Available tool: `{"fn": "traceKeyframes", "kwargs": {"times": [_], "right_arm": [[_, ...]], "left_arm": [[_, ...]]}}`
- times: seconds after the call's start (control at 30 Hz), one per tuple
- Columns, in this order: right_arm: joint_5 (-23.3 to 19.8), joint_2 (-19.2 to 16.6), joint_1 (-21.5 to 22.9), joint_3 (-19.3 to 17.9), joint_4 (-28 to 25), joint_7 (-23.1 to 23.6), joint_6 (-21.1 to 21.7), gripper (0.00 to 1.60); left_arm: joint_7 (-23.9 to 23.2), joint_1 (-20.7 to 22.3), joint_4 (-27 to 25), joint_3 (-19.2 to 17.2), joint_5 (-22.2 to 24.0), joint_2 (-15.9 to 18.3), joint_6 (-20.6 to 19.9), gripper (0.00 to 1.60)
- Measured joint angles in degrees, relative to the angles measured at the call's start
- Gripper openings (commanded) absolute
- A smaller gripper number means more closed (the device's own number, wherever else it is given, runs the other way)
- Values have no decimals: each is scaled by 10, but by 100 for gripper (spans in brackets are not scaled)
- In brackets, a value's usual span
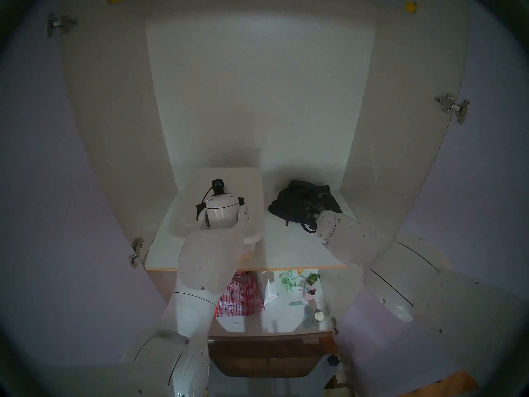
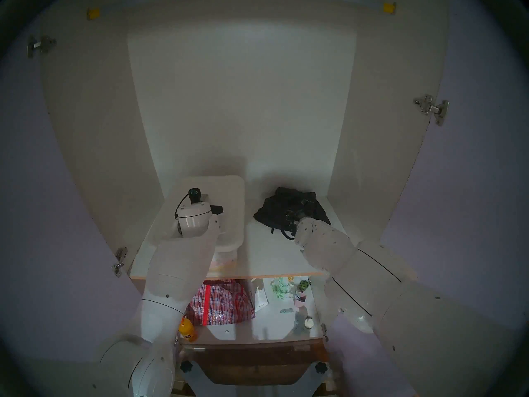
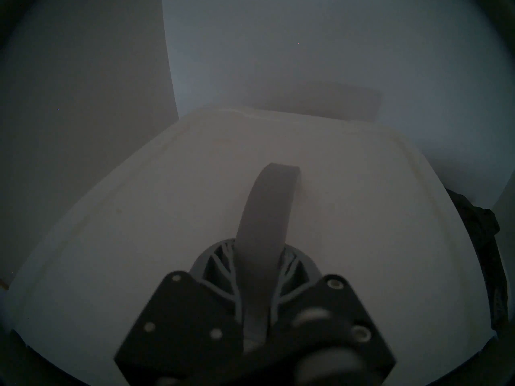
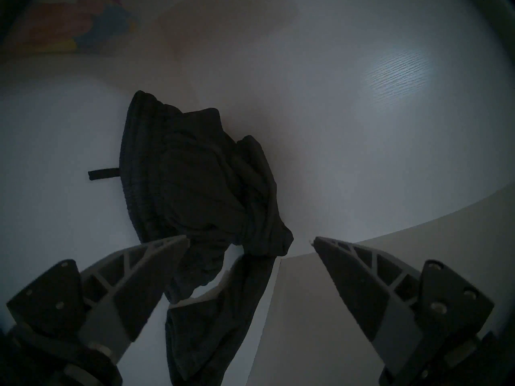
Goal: Take clothing out of the storage bin and put the lid back on the bin
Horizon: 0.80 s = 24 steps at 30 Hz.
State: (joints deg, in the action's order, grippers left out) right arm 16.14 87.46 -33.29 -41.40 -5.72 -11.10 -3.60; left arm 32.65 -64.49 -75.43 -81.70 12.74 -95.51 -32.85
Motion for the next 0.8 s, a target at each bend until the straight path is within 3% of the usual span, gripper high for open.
{"fn": "traceKeyframes", "kwargs": {"times": [0.8], "right_arm": [[7,0,0,-6,0,0,0,160]], "left_arm": [[34,-14,-8,76,-27,-13,33,160]]}}
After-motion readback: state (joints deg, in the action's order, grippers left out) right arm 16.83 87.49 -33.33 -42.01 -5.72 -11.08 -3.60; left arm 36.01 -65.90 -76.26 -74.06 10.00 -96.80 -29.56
